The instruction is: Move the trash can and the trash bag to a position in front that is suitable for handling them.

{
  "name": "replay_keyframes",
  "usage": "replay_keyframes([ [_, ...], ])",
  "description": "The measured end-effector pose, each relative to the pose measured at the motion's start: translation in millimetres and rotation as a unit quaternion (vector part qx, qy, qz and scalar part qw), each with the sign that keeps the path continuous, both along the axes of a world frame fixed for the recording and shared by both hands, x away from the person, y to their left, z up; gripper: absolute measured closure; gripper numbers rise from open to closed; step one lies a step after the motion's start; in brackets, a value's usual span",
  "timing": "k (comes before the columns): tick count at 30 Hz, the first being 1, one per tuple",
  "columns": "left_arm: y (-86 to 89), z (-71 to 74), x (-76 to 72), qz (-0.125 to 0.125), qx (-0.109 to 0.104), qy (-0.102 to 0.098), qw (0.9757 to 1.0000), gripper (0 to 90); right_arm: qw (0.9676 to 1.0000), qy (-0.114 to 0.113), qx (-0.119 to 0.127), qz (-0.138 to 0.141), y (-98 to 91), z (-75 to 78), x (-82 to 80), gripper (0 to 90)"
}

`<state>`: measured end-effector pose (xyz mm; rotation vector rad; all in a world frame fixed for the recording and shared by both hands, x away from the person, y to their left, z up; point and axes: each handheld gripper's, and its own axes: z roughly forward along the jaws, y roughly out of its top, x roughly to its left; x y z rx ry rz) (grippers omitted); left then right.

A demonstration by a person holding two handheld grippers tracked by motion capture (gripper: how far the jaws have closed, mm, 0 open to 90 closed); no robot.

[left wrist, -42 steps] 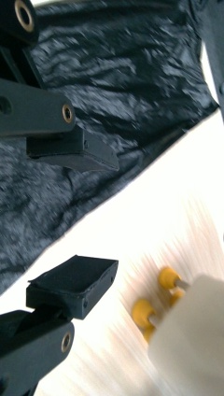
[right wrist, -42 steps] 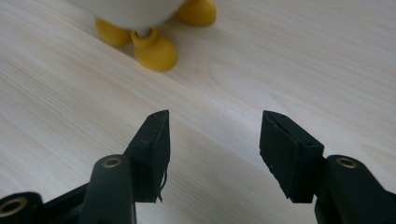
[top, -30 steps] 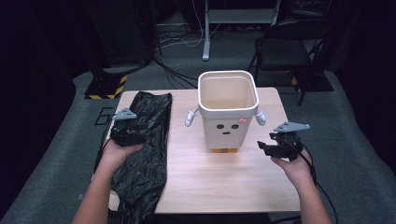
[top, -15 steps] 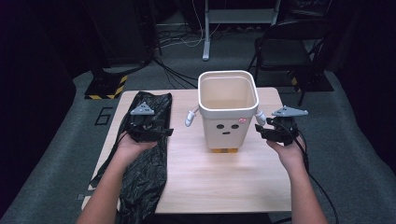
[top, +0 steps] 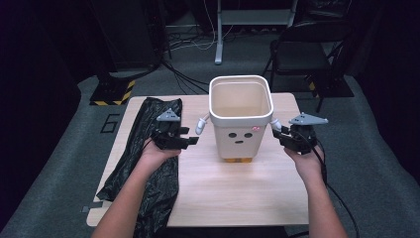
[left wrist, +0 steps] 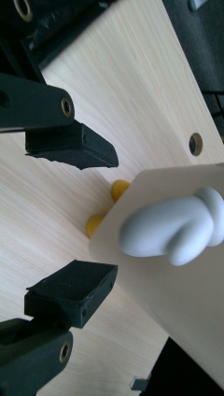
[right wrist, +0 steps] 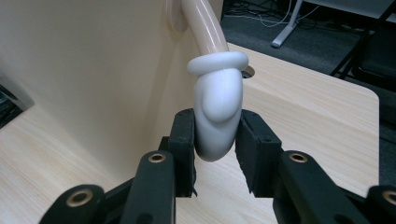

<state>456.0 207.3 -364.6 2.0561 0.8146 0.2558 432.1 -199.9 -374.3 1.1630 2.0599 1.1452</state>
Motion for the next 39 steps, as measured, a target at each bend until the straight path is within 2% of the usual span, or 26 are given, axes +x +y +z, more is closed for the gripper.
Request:
replay_keyframes([
  [4,-6.8,-2.5,4.0,0.0,-0.005,-0.002,1.0,42.9,1.0,0.004,0.004,0.003,-0.2,0.4,-0.9,67.8],
  [8,-11.0,-2.8,9.0,0.0,-0.032,-0.01,0.9994,49.5,0.9999,0.004,0.008,0.007,-0.9,0.2,-0.6,67.9],
  [9,-11.0,-2.8,9.0,0.0,-0.032,-0.01,0.9994,51.8,0.9999,0.004,0.008,0.007,-0.9,0.2,-0.6,67.9],
  [11,-10.2,-2.2,10.5,-0.001,-0.057,-0.013,0.9983,57.6,0.9998,0.005,0.013,0.01,-0.8,0.1,-0.8,67.9],
  [14,-8.7,-3.9,11.1,0.004,-0.066,-0.011,0.9978,61.5,0.9997,0.007,0.019,0.011,0.1,0.5,-1.7,68.0],
  [17,-6.6,-5.2,9.8,0.005,-0.066,-0.011,0.9978,62.3,0.9994,0.011,0.028,0.017,0.3,1.5,-3.5,68.2],
  [24,-0.6,-5.4,6.8,0.004,-0.065,-0.001,0.9979,63.1,0.9992,0.0,0.025,0.029,4.9,4.6,-9.6,68.3],
  [29,3.3,-1.2,2.8,0.005,-0.058,-0.001,0.9983,63.2,0.9989,0.004,0.03,0.037,7.8,4.6,-10.1,68.3],
  [32,6.3,1.1,-0.2,0.005,-0.046,-0.003,0.9989,63.2,0.9987,0.001,0.03,0.041,11.6,3.3,-10.8,68.3],
  [39,20.5,6.3,-11.5,0.008,-0.052,-0.009,0.9986,63.3,0.9981,-0.004,0.026,0.055,21.4,9.5,-16.7,68.3],
])
